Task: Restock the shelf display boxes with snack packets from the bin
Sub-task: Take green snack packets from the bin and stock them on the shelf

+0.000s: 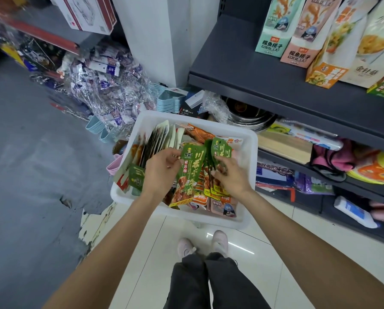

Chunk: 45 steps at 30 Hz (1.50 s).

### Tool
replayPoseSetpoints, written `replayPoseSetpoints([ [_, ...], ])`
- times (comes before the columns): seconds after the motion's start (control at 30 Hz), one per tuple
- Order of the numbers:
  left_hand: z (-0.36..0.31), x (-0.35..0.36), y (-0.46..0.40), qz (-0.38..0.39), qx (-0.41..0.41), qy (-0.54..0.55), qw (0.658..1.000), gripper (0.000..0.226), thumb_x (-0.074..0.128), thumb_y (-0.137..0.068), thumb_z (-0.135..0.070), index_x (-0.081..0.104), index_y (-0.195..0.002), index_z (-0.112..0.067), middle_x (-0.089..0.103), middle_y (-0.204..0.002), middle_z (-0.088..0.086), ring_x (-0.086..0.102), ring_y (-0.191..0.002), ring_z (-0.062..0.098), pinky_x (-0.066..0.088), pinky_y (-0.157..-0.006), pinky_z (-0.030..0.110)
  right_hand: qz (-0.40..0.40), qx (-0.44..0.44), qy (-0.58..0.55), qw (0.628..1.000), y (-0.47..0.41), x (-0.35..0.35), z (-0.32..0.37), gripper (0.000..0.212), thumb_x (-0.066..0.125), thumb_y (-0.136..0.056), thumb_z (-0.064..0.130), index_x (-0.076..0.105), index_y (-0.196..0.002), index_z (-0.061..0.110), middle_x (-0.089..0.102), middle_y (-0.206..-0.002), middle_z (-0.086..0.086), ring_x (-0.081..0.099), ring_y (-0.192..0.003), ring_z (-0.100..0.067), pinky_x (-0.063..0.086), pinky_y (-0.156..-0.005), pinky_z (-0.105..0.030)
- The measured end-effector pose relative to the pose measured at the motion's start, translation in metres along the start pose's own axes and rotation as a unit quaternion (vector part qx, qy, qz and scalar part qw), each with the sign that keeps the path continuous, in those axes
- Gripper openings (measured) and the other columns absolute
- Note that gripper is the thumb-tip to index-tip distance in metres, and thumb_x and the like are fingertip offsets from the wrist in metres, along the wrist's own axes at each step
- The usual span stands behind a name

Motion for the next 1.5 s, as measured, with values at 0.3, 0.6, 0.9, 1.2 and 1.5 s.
replayPoseSetpoints([
  [0.3, 0.007, -0.005, 0.002, 0.002, -0.013, 0.024, 1.000, 0.011, 0.062, -0.089, -0.017, 0.062, -0.100, -0.016, 0.058, -0.071, -0.011, 0.054, -0.066, 0.003, 0.041, -0.060, 0.011, -0.007, 0.065, 0.051, 0.997, -0.010, -0.005, 0.006, 0.091, 0.070, -0.080, 0.044, 0.015, -0.147, 0.018, 0.046, -0.142, -0.006, 0.042, -0.131, -0.030, 0.030, -0.110, -0.046],
  [0.6, 0.008, -0.018, 0.001, -0.029, -0.023, 0.051, 0.998, 0.010, 0.061, -0.089, -0.012, 0.061, -0.097, -0.018, 0.062, -0.076, -0.006, 0.056, -0.067, 0.002, 0.040, -0.059, 0.008, -0.006, 0.065, 0.058, 0.996, -0.020, 0.003, 0.016, 0.068, 0.072, -0.079, 0.039, 0.045, -0.135, 0.012, 0.044, -0.139, -0.017, 0.036, -0.131, -0.034, 0.032, -0.108, -0.048],
  [0.9, 0.001, -0.030, 0.004, -0.048, -0.021, 0.093, 0.994, 0.010, 0.063, -0.088, -0.015, 0.061, -0.096, -0.020, 0.060, -0.074, -0.011, 0.058, -0.069, 0.008, 0.050, -0.070, 0.025, -0.021, -0.034, -0.046, 0.998, -0.005, -0.023, 0.038, 0.029, 0.062, -0.090, 0.022, 0.042, -0.070, 0.015, 0.040, -0.065, 0.003, 0.038, -0.060, -0.013, 0.028, -0.057, -0.030],
  [1.2, -0.086, -0.025, -0.002, -0.034, 0.066, 0.137, 0.988, 0.005, 0.059, -0.091, -0.012, 0.060, -0.092, -0.017, 0.062, -0.081, -0.005, 0.058, -0.073, 0.011, 0.047, -0.064, 0.018, -0.129, -0.081, -0.081, 0.985, 0.034, -0.129, 0.047, 0.029, 0.052, -0.096, 0.022, 0.050, -0.069, 0.012, 0.050, -0.056, 0.004, 0.046, -0.052, -0.015, 0.037, -0.051, -0.024],
  [1.5, -0.234, 0.054, -0.012, -0.024, 0.206, 0.098, 0.973, 0.014, 0.057, -0.092, -0.011, 0.056, -0.095, -0.024, 0.054, -0.069, -0.011, 0.051, -0.061, -0.006, 0.038, -0.059, 0.005, -0.298, -0.148, -0.058, 0.941, 0.066, -0.293, 0.003, 0.012, 0.061, -0.091, 0.018, 0.068, -0.082, 0.015, 0.063, -0.070, 0.005, 0.059, -0.063, -0.005, 0.049, -0.067, -0.025],
])
Point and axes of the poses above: each hand's wrist, its own y-axis away from the middle knuckle, its own x-axis out of the palm, z = x × y, the point moved 5 cm from there along -y, towards the middle knuckle
